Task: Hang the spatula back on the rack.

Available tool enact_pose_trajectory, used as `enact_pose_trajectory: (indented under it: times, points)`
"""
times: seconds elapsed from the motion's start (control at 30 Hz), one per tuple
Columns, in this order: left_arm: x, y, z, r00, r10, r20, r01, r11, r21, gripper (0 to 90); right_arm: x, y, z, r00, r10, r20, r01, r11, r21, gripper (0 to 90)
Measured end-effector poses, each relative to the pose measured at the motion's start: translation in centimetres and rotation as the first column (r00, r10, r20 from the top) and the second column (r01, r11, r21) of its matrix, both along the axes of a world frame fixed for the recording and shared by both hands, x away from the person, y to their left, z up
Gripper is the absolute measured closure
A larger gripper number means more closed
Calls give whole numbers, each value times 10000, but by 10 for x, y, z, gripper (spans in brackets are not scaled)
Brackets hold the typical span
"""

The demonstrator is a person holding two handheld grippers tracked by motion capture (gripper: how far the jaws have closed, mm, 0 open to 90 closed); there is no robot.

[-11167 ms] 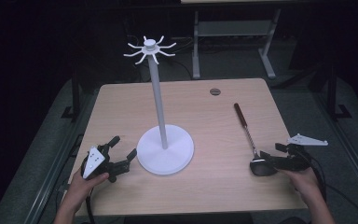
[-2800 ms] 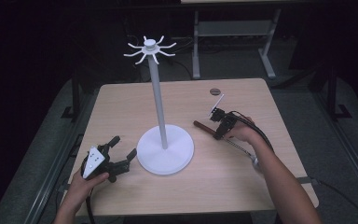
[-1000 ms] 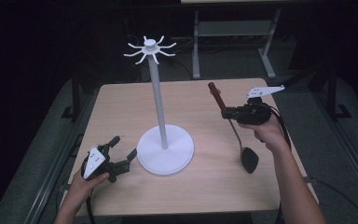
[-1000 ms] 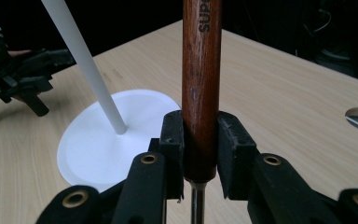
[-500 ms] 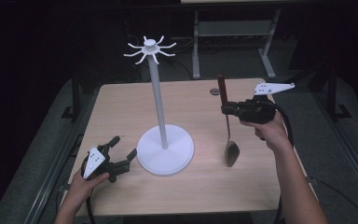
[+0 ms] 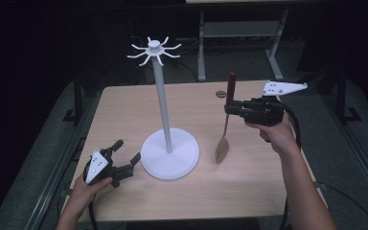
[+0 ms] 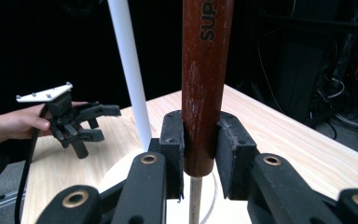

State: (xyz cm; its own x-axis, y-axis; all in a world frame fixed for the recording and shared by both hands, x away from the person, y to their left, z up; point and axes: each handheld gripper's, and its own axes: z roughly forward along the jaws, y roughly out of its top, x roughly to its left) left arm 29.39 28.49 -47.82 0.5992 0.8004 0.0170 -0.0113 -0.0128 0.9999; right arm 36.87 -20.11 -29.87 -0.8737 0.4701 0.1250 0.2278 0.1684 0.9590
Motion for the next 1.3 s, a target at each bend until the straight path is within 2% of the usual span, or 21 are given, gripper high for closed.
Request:
enact_pose_trajectory:
  times: [0.4, 0.43, 0.5, 1.2, 1.3]
  points:
    - [0, 0, 0, 10000, -1, 1, 1, 10000, -16, 133, -10, 16, 16, 9988, 306, 387, -314, 9993, 217, 732]
    - [0, 1, 0, 10000, -5, -15, 5, 10000, 94, 133, -11, 17, 17, 9984, 345, 440, -355, 9991, 216, 732]
    - [0, 0, 0, 10000, 5, 1, -5, 10000, -8, 133, -12, 21, 20, 9981, 407, 462, -417, 9989, 220, 732]
    - [0, 1, 0, 10000, 41, -40, -41, 10000, -20, 133, -7, 65, 46, 9862, 1284, 1044, -1312, 9912, 201, 732]
    - [0, 0, 0, 10000, 44, -22, -44, 10000, 6, 133, -5, 73, 53, 9829, 1456, 1124, -1466, 9892, 10, 732]
